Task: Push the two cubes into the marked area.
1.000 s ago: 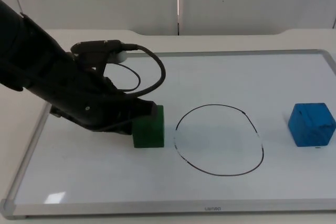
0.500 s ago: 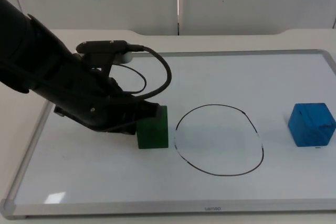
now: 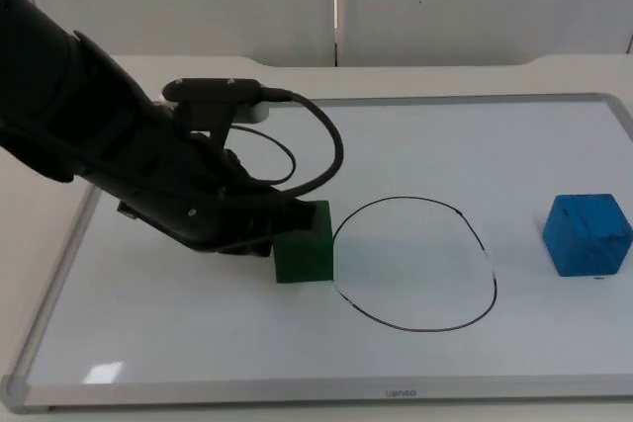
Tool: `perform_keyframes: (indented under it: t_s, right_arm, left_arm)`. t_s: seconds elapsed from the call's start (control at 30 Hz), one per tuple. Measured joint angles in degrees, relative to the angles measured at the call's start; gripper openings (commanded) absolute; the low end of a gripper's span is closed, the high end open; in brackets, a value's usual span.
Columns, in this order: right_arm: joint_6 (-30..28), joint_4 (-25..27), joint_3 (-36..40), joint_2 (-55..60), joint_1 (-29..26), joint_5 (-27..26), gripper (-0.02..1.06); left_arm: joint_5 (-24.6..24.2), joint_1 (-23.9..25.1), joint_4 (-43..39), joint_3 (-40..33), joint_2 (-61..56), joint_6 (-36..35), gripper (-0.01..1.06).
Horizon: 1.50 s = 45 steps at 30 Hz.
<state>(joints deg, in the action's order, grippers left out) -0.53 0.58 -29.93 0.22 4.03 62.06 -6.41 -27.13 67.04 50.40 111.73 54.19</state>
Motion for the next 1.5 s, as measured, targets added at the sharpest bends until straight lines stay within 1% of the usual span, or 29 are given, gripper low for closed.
perform_keyframes:
  t_s: [0.77, 0.97, 1.2, 1.33, 1.5]
  right_arm:
    - [0.00, 0.00, 0.00, 0.00, 0.00, 0.00, 1.05]
    - [0.00, 0.00, 0.00, 0.00, 0.00, 0.00, 1.05]
    - [0.00, 0.00, 0.00, 0.00, 0.00, 0.00, 1.05]
    - [0.00, 0.00, 0.00, 0.00, 0.00, 0.00, 1.05]
    - [0.00, 0.00, 0.00, 0.00, 0.00, 0.00, 1.05]
  left_arm:
    - [-0.22, -0.13, 0.61, 0.62, 0.00, -0.03, 0.00]
    - [-0.22, -1.50, 0.72, 0.62, 0.00, -0.03, 0.00]
    - [1.25, -2.35, 0.84, 0.62, 0.00, -0.03, 0.00]
    - [2.86, -2.35, 0.84, 0.62, 0.00, -0.03, 0.00]
    - [2.97, -2.35, 0.84, 0.62, 0.00, -0.03, 0.00]
